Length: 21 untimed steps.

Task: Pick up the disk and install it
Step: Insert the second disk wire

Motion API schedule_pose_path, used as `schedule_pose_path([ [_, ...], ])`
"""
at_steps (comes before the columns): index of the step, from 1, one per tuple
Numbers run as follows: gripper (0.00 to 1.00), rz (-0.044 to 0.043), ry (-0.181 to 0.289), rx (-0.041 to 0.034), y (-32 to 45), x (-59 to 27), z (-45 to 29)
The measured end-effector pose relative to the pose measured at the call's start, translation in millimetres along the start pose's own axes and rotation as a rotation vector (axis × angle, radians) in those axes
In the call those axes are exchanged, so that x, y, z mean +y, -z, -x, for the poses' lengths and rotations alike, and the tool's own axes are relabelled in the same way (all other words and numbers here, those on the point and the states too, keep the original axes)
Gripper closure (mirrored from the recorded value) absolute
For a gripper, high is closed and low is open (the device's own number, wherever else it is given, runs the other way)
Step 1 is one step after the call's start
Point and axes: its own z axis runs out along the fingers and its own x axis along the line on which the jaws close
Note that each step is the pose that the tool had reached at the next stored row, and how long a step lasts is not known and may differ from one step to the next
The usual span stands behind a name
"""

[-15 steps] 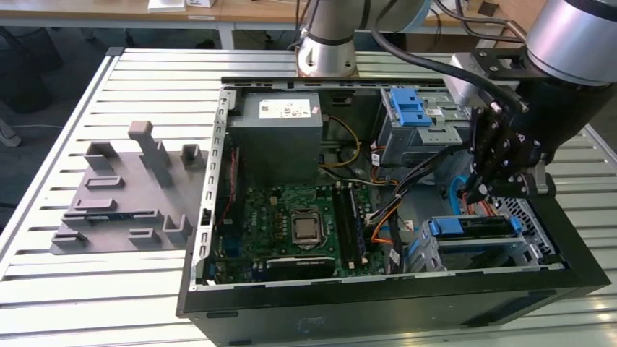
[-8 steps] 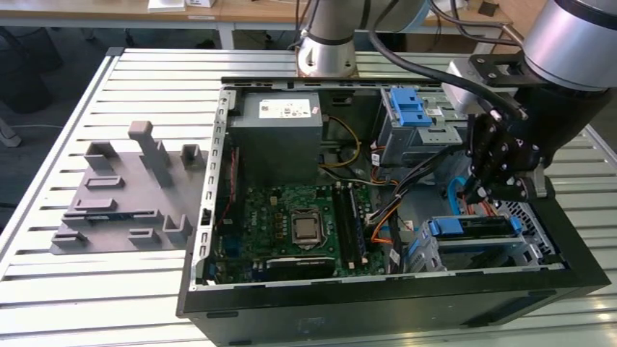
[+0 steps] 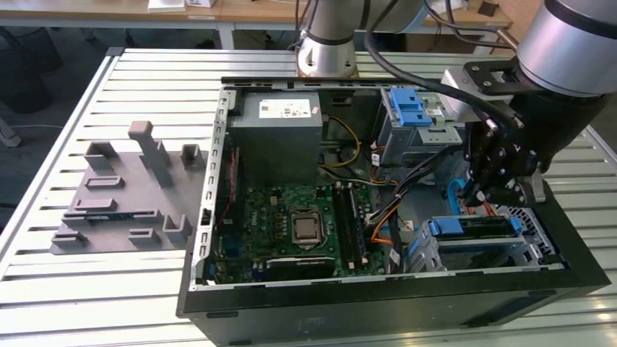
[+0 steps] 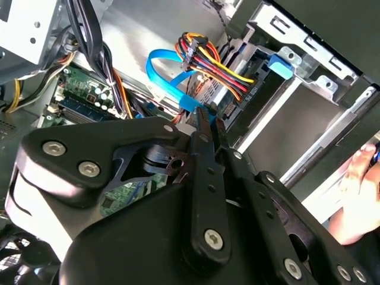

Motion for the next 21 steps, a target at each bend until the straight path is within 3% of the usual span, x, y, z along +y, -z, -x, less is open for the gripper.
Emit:
schedule_pose_path([
  [7, 0.84, -0.0072, 0.009, -0.0003, -3.4, 2.1, -11.1],
  [13, 0.84, -0.0388, 0.018, 0.0001, -4.2, 4.5, -13.7],
  [21, 0.84, -0.0398, 0.019, 0.0002, -8.5, 4.9, -16.7],
])
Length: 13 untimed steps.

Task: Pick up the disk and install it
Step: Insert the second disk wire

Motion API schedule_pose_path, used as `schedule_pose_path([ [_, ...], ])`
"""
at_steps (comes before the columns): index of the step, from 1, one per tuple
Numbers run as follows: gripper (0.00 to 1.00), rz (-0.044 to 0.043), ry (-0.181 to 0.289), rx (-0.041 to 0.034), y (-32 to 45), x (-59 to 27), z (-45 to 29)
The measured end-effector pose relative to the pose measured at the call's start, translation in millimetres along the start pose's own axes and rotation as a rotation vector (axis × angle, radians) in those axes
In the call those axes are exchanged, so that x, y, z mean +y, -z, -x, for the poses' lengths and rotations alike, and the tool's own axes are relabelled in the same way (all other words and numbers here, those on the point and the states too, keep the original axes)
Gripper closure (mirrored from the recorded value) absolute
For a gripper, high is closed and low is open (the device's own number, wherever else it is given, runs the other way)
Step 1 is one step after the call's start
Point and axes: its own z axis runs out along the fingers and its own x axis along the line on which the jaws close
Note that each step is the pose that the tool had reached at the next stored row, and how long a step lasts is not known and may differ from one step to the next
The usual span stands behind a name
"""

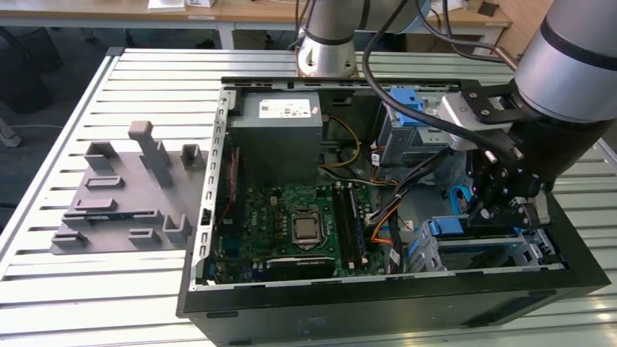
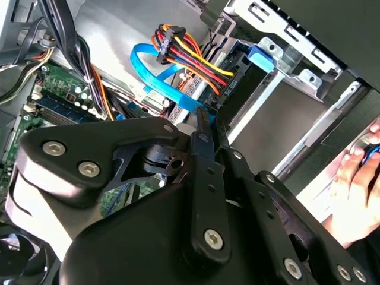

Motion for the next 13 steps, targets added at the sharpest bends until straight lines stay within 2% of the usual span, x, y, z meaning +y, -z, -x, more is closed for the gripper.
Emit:
schedule_pose_path([
  [13, 0.84, -0.0001, -0.006, -0.0027, -2.5, -1.6, -0.4],
])
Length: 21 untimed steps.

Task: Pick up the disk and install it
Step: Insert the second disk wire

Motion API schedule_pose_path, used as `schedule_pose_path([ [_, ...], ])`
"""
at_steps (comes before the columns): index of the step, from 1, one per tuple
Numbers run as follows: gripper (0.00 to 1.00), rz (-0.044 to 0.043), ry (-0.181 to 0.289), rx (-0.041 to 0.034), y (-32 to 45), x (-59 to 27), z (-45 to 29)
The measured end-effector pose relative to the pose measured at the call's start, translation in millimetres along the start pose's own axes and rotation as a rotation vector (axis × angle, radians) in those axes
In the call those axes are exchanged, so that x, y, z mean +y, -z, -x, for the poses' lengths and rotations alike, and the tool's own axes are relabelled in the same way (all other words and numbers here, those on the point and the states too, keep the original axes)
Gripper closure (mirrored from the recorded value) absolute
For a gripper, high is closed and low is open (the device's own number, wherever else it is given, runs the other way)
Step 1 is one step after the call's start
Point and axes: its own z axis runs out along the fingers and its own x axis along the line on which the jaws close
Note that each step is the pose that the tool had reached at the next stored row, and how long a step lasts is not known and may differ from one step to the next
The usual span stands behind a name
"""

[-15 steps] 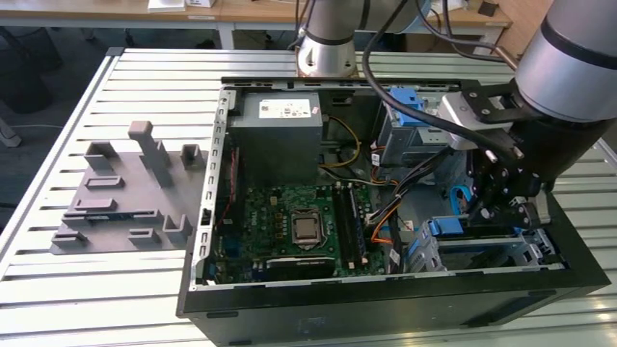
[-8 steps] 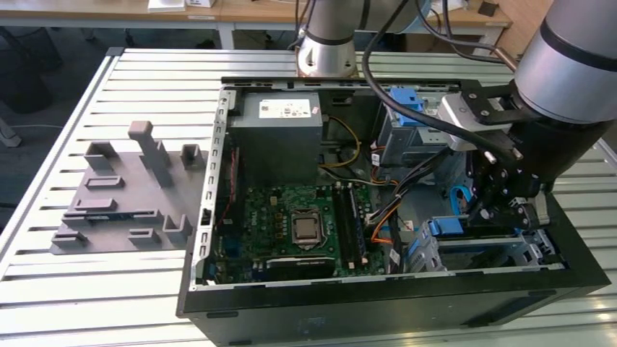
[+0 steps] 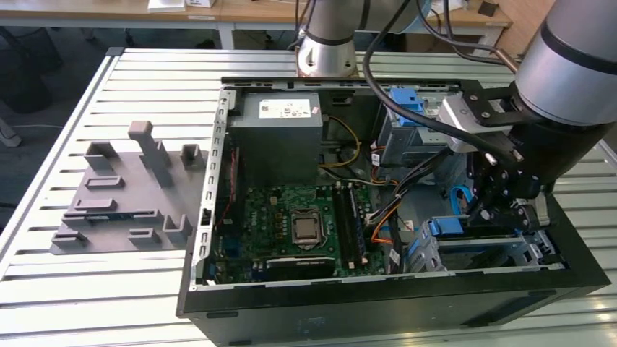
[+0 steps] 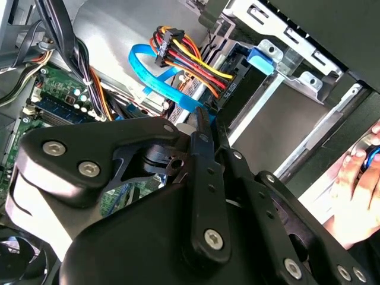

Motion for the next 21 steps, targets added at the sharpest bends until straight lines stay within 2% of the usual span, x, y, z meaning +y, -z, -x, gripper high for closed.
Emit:
schedule_pose_path([
  [7, 0.84, -0.0001, -0.006, -0.0011, -2.0, -0.5, -0.3],
  [11, 0.84, 0.0005, -0.007, -0.0069, -3.7, -0.9, -1.4],
  [21, 0.83, 0.0007, -0.007, -0.0081, -5.2, -0.8, -3.4],
])
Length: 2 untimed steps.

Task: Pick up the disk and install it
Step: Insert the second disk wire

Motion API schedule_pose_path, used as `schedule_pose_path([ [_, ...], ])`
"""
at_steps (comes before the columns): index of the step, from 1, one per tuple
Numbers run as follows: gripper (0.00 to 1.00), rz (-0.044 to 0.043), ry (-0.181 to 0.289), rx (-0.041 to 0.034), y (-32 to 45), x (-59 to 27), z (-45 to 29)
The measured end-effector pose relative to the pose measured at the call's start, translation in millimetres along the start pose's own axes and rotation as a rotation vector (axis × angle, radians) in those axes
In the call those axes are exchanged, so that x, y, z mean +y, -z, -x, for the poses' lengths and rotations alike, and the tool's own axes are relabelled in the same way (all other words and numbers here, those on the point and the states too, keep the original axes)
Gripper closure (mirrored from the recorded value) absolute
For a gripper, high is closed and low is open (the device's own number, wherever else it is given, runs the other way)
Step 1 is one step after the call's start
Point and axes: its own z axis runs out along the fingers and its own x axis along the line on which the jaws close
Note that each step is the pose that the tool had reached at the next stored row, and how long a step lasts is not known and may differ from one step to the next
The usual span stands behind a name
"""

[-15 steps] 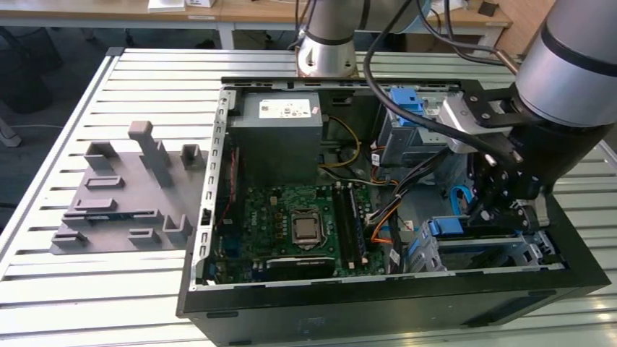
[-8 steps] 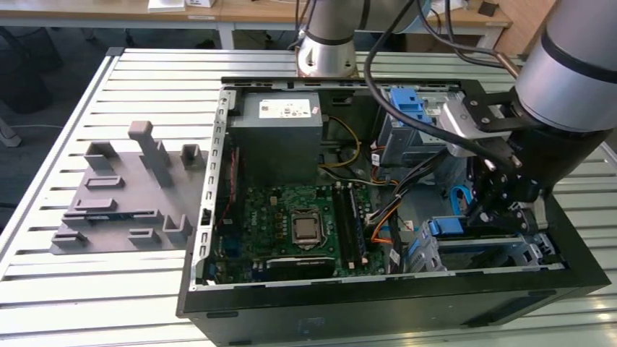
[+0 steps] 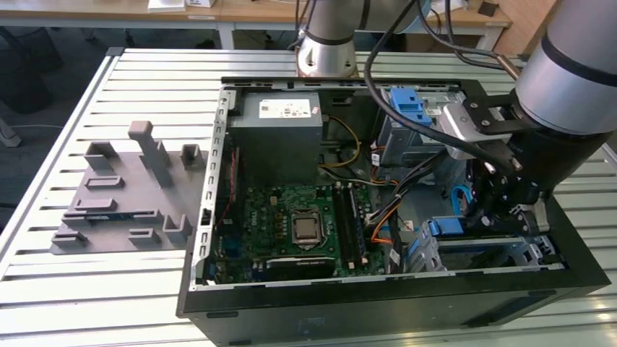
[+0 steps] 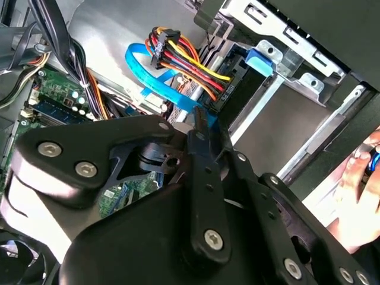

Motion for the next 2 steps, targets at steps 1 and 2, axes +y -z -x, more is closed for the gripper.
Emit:
schedule_pose_path([
  [1, 0.76, 0.0, 0.0, -0.0001, 0.3, 0.0, 0.0],
  [2, 0.76, 0.0, 0.0, 0.0, 0.8, -0.1, 0.0],
])
